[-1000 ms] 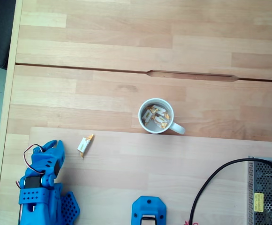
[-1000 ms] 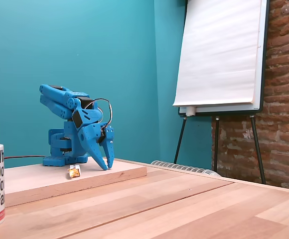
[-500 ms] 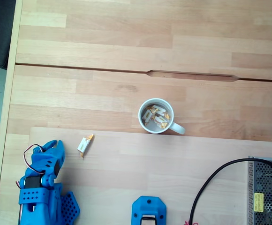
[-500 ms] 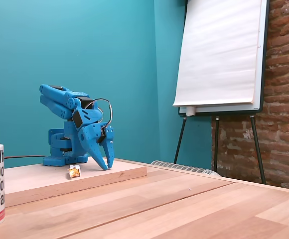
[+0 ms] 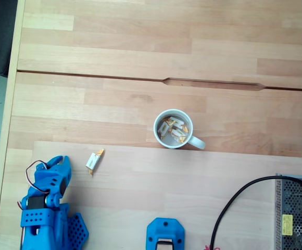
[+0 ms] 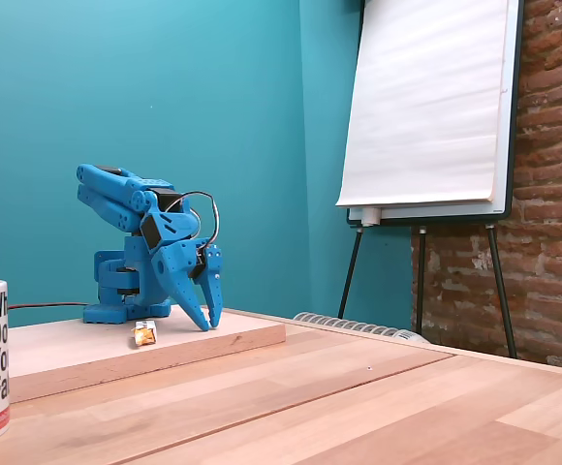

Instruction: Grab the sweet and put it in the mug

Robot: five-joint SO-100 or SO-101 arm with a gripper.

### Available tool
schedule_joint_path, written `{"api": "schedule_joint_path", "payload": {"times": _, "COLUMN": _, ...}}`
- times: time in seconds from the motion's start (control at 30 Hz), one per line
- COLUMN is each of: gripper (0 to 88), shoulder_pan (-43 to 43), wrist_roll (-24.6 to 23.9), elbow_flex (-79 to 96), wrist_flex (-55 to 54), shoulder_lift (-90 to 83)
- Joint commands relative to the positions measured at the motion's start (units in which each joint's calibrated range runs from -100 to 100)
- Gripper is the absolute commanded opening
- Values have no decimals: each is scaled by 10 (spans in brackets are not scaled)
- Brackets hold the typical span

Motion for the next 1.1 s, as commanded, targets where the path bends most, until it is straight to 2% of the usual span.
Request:
{"api": "schedule_joint_path", "payload": {"times": 0.0, "gripper": 37, "shoulder_pan": 3, "wrist_roll": -2, "elbow_flex": 11, "wrist_flex": 5, "shoulder_lift": 1}}
{"api": "schedule_joint_path", "payload": {"times": 0.33, "gripper": 38, "shoulder_pan": 28, "wrist_roll": -10, "elbow_flex": -31, "wrist_flex": 5, "shoulder_lift": 7}}
{"api": "schedule_joint_path", "payload": {"times": 0.43, "gripper": 38, "shoulder_pan": 31, "wrist_roll": -52, "elbow_flex": -66, "wrist_flex": 5, "shoulder_lift": 7}}
{"api": "schedule_joint_path", "payload": {"times": 0.6, "gripper": 38, "shoulder_pan": 30, "wrist_roll": -151, "elbow_flex": -162, "wrist_flex": 9, "shoulder_lift": 9}}
{"api": "schedule_joint_path", "payload": {"times": 0.7, "gripper": 38, "shoulder_pan": 35, "wrist_roll": -180, "elbow_flex": -201, "wrist_flex": 55, "shoulder_lift": 9}}
{"api": "schedule_joint_path", "payload": {"times": 0.87, "gripper": 38, "shoulder_pan": 35, "wrist_roll": -158, "elbow_flex": -232, "wrist_flex": 192, "shoulder_lift": 8}}
{"api": "schedule_joint_path", "payload": {"times": 1.07, "gripper": 38, "shoulder_pan": 50, "wrist_roll": -107, "elbow_flex": -280, "wrist_flex": 284, "shoulder_lift": 7}}
